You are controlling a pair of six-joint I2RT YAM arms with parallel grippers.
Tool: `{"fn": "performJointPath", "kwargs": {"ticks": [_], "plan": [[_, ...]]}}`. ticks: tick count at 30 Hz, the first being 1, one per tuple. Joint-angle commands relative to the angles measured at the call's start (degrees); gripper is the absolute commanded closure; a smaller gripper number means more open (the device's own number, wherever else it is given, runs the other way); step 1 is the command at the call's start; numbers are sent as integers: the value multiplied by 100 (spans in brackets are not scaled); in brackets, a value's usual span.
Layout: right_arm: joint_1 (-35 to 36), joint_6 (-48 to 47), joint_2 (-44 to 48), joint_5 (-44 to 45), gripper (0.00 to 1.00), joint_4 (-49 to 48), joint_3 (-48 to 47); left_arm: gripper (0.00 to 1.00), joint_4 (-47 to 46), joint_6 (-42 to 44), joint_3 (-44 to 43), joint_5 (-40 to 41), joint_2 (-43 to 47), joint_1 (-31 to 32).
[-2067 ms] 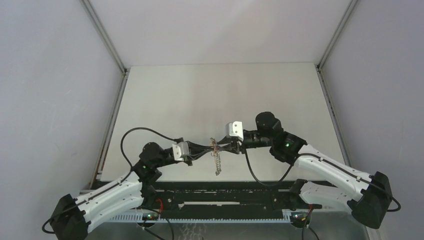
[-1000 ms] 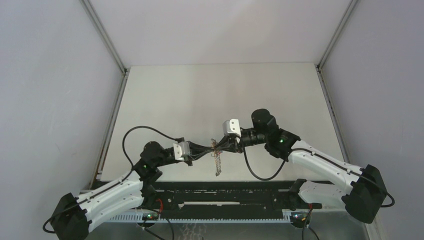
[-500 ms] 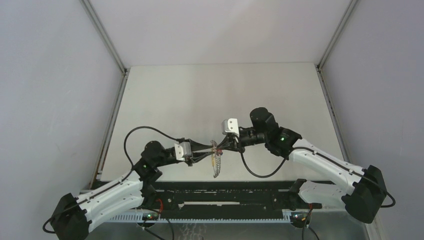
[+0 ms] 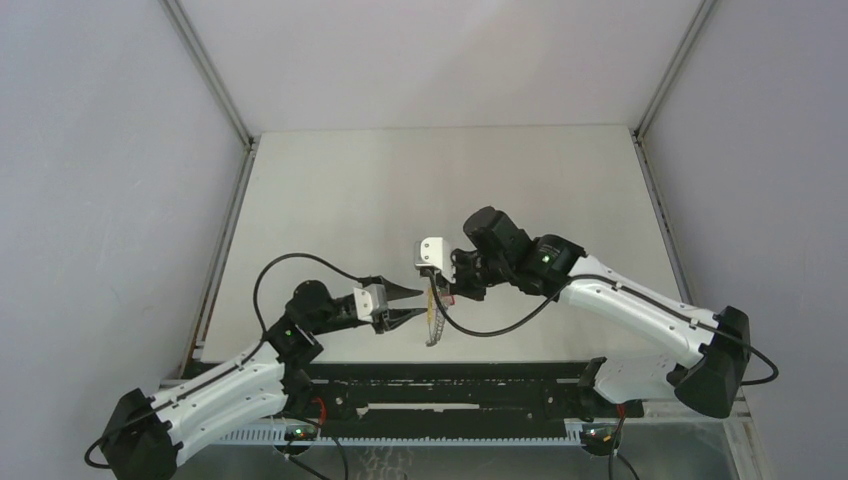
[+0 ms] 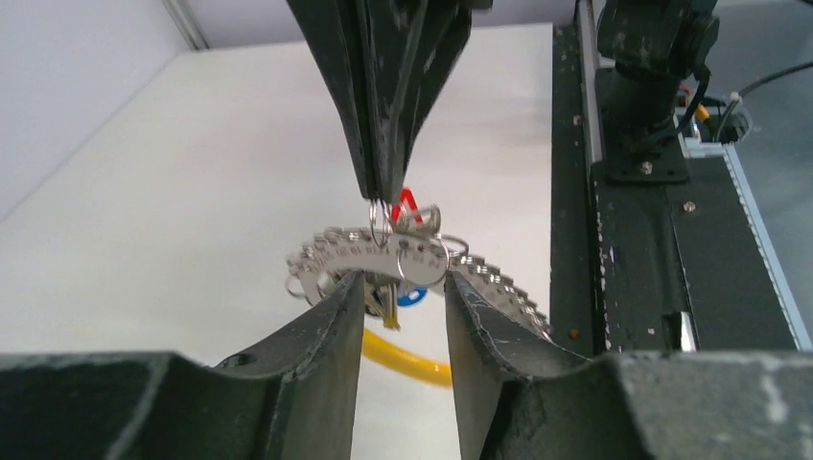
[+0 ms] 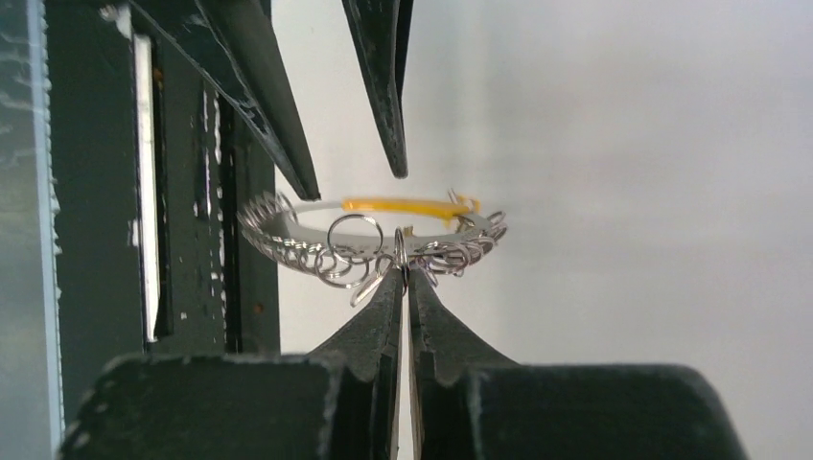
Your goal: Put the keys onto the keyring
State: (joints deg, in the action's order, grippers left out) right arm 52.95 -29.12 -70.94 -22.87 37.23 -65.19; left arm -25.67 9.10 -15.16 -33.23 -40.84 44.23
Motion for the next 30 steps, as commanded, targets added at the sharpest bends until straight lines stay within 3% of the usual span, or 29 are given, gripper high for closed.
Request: {"fn": "performJointPath", "kwargs": {"ticks": [1, 11, 18, 30], "plan": [[230, -262, -178, 733, 100, 884, -694, 59, -779, -186, -112, 47, 46, -28], [555, -452, -515, 1101, 100, 1460, -1277, 59, -1972, -752, -21, -186, -644, -28], [622, -543, -576, 1101, 100, 1436, -1368, 75, -2481, -927, 26, -253, -986, -28], [665, -599, -437, 968, 100, 1371, -1398, 74, -3240, -1218, 115, -411, -1630, -28]]}}
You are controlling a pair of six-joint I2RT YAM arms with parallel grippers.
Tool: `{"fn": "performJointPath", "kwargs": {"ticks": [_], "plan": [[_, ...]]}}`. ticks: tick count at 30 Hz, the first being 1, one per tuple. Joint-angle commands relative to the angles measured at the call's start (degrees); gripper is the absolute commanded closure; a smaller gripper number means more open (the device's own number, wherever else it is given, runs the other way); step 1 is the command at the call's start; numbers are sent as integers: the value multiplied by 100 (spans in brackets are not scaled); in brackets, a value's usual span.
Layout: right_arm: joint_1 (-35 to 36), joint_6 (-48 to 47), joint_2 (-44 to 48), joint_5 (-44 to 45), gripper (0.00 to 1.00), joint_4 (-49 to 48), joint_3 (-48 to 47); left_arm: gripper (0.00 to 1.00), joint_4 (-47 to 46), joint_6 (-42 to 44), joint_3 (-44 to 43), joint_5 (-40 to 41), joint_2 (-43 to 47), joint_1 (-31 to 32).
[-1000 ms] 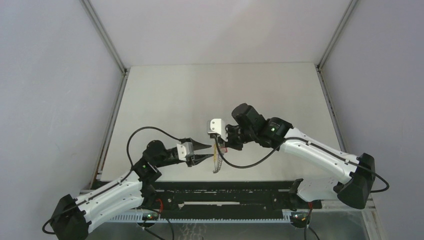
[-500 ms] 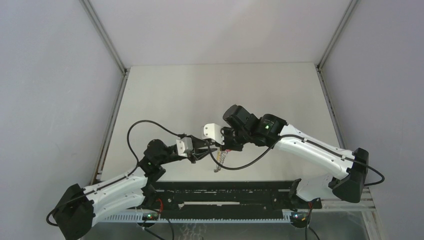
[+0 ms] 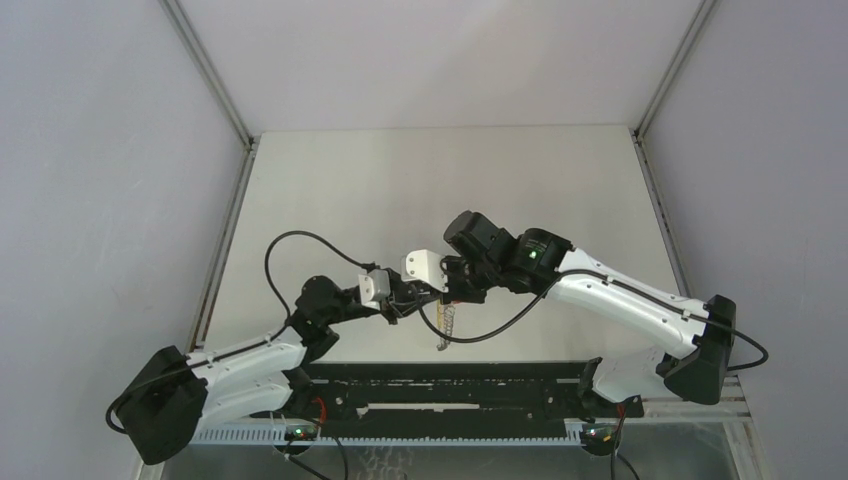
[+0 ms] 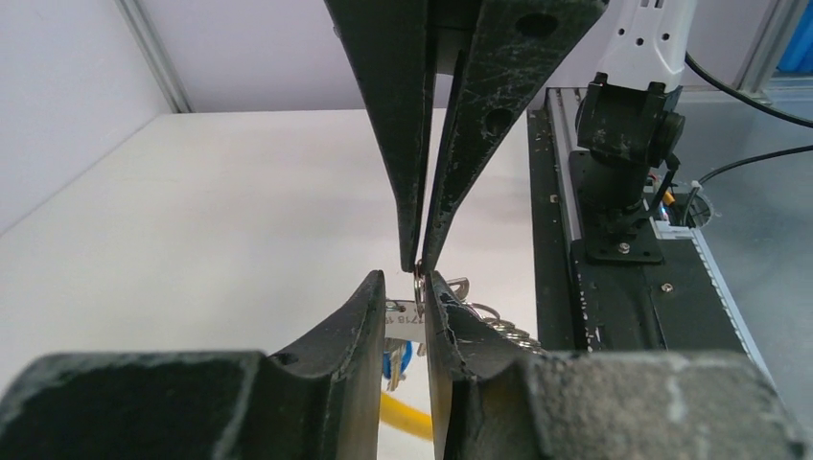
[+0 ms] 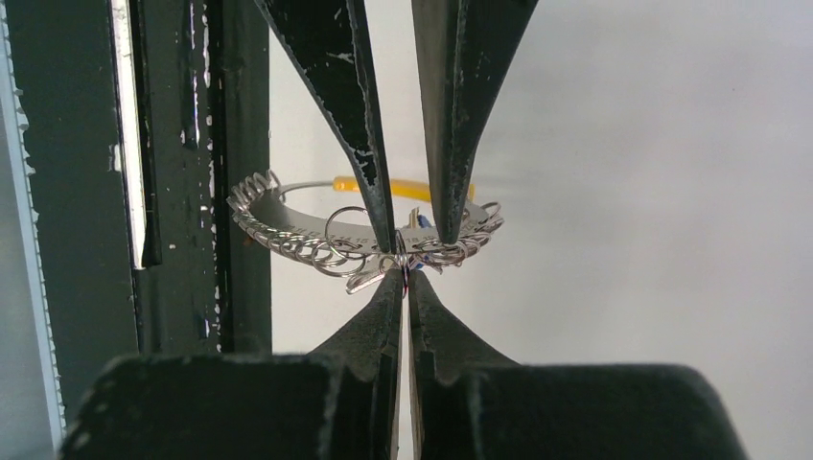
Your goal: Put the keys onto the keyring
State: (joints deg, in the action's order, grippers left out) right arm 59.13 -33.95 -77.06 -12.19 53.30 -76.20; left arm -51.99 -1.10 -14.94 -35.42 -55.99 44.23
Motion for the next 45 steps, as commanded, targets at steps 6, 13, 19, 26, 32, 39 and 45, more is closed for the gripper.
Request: {"fn": "performJointPath", "kwargs": {"ticks": [6, 13, 19, 26, 32, 39, 45], "plan": [[70, -120, 156, -108, 100, -241, -292, 75, -527, -180, 31, -362, -229, -28], [80, -126, 188, -99, 100, -300, -283, 79, -166, -41, 26, -333, -209, -28], [144, -130, 202, -74, 100, -317, -281, 82, 55, 57, -56, -308, -228, -28], [186, -139, 193, -82, 100, -343, -282, 83, 66, 60, -69, -250, -205, -28], [210, -160, 166, -146, 100, -349, -282, 87, 66, 23, -96, -359, -151, -28], [259, -190, 86, -190, 100, -378, -286, 87, 144, 5, -158, -522, -136, -28], [305, -234, 61, -245, 100, -395, -285, 99, 171, 10, -186, -580, -134, -28]]}}
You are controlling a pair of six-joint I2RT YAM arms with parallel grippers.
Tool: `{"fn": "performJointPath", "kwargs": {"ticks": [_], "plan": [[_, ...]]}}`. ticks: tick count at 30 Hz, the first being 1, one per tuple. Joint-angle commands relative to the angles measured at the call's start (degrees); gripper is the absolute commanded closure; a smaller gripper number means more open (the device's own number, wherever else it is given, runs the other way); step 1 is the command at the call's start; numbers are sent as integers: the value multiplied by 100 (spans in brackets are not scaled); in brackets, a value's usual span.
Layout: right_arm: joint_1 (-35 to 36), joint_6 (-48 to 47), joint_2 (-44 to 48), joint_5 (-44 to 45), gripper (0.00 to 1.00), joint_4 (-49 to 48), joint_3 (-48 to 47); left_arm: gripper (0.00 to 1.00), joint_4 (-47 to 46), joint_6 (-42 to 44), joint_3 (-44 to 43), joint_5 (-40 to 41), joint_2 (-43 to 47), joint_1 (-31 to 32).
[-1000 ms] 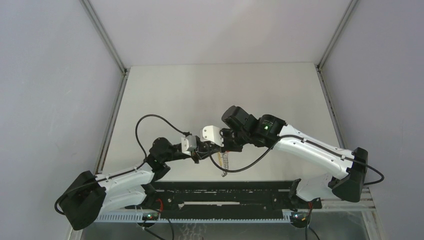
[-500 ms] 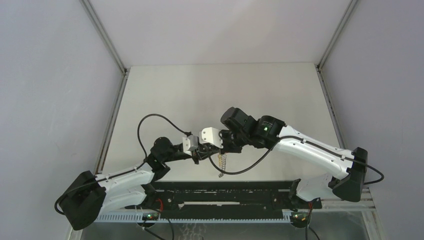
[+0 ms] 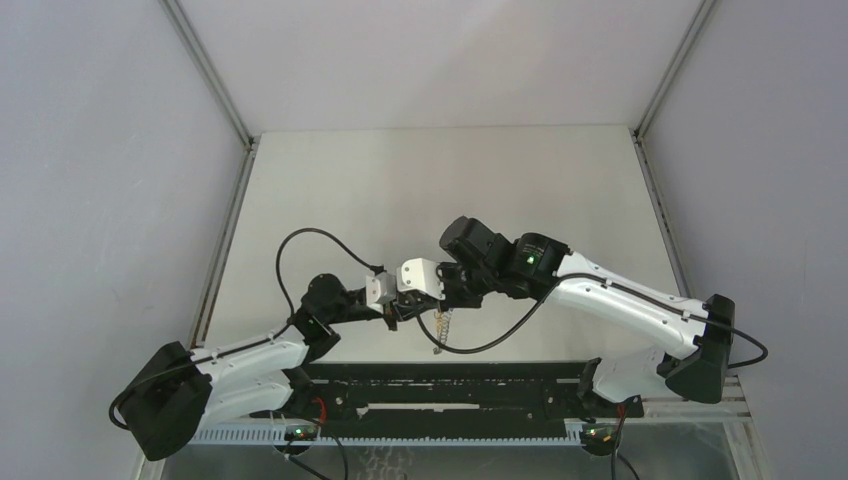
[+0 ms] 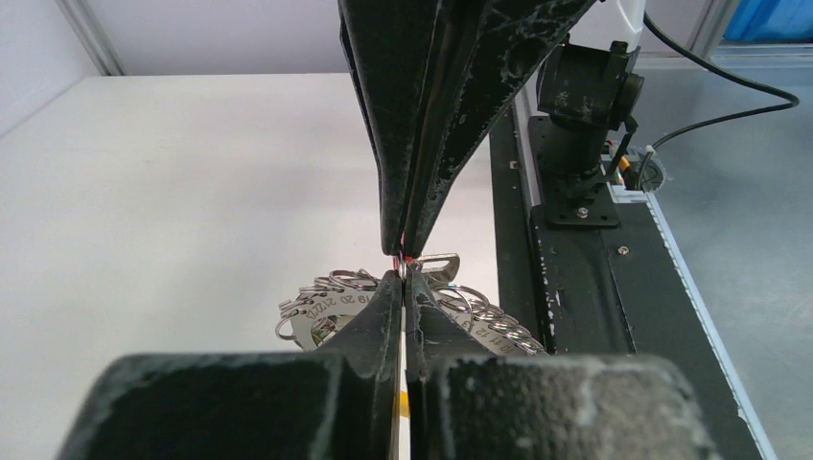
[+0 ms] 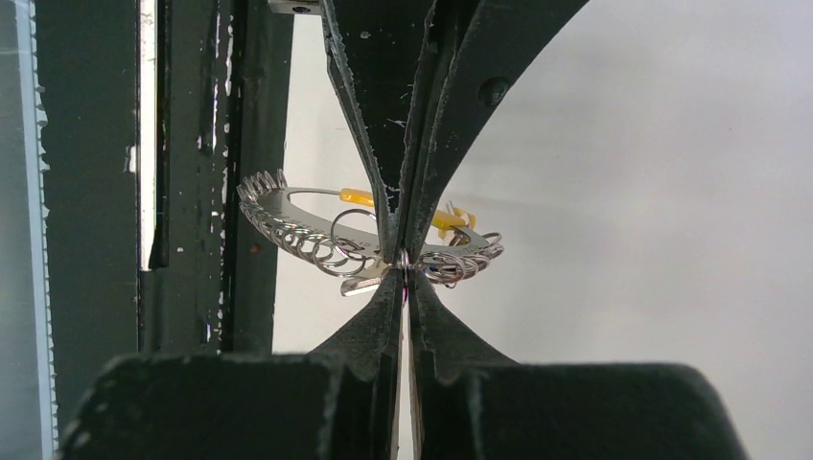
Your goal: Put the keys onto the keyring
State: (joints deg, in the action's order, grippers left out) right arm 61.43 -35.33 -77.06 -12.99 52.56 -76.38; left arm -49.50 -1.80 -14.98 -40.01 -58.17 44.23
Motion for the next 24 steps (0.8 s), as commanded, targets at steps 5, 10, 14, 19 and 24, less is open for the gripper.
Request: {"fn": "performJointPath", "kwargs": {"ticks": [5, 10, 14, 19, 24], "plan": [[-20, 66, 123, -127, 100, -278, -261, 100, -78, 134, -101, 5, 260, -28], [-336, 332, 606, -455, 86, -459, 32, 100, -32, 208, -23, 137, 492, -28], [-705, 616, 1027, -977, 78, -723, 233, 100, -16, 250, -22, 217, 616, -31], [-1203, 875, 1130, -1866, 74, -977, 409, 100, -16, 284, -22, 304, 750, -35], [-1417, 1007, 934, -2412, 71, -1110, 527, 100, -17, 320, -22, 418, 844, -28]]}}
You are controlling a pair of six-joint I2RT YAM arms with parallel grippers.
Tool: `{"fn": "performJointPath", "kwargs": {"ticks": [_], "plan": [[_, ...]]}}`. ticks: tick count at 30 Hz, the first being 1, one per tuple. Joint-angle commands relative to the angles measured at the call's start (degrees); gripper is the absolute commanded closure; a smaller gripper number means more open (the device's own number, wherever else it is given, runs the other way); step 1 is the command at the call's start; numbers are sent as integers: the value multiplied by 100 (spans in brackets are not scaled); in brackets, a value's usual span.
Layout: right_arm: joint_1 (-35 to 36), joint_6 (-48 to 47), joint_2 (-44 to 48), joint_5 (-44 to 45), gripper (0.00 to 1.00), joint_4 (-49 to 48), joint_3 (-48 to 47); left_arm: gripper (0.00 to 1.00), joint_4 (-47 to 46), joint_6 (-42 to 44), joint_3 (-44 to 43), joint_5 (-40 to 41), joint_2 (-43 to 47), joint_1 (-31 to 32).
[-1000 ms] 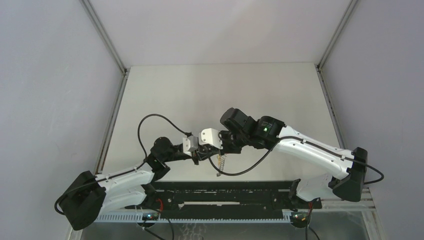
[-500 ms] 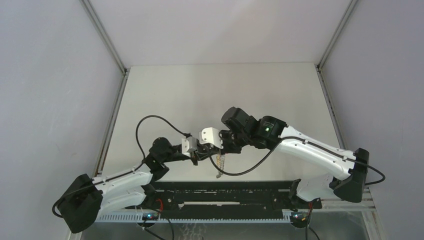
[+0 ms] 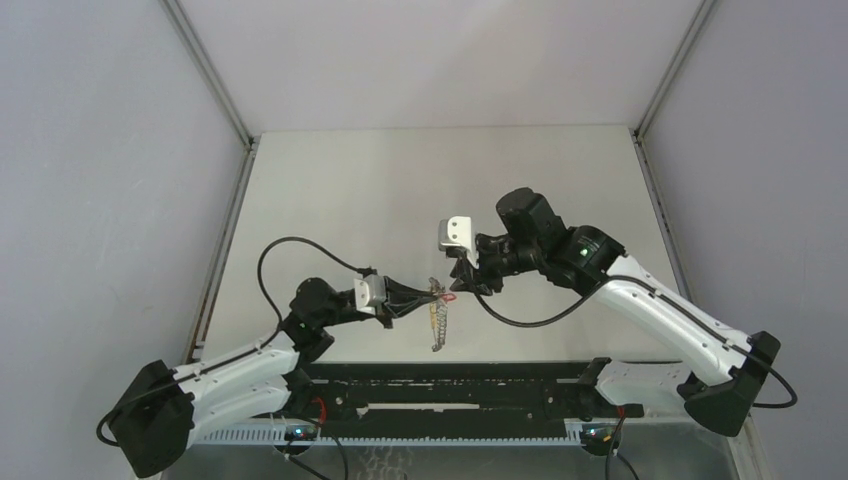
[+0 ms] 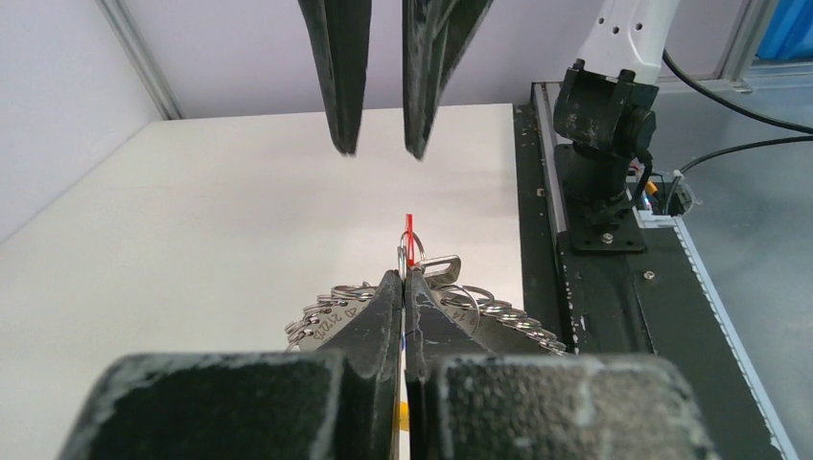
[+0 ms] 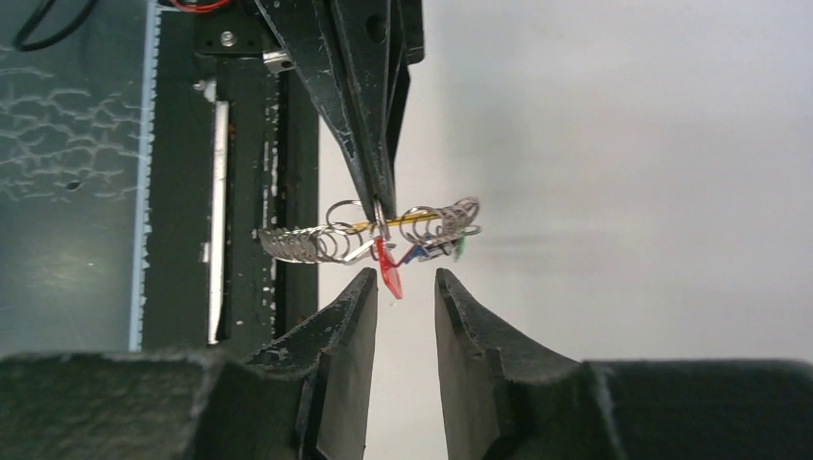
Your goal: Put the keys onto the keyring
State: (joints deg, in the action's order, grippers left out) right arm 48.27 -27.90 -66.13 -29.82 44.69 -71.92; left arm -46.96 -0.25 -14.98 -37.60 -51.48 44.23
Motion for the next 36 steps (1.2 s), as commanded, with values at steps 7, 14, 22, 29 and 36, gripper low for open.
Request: {"fn": "performJointPath", "kwargs": {"ticks": [7, 14, 22, 29, 36], "plan": [[-215, 360, -438, -1140, 72, -444, 108, 100, -270, 232, -47, 251, 201, -31], [-389, 418, -632, -1330, 80, -478, 108, 100, -270, 286, -65, 291, 261, -37], [-433, 404, -717, -1470, 83, -388, 108, 100, -271, 301, -92, 321, 335, -37], [-494, 473, -782, -1478, 98, -352, 108, 100, -270, 335, -93, 373, 452, -37], [-734, 670, -915, -1610, 100, -220, 108, 100, -422, 359, -59, 388, 536, -37]]}}
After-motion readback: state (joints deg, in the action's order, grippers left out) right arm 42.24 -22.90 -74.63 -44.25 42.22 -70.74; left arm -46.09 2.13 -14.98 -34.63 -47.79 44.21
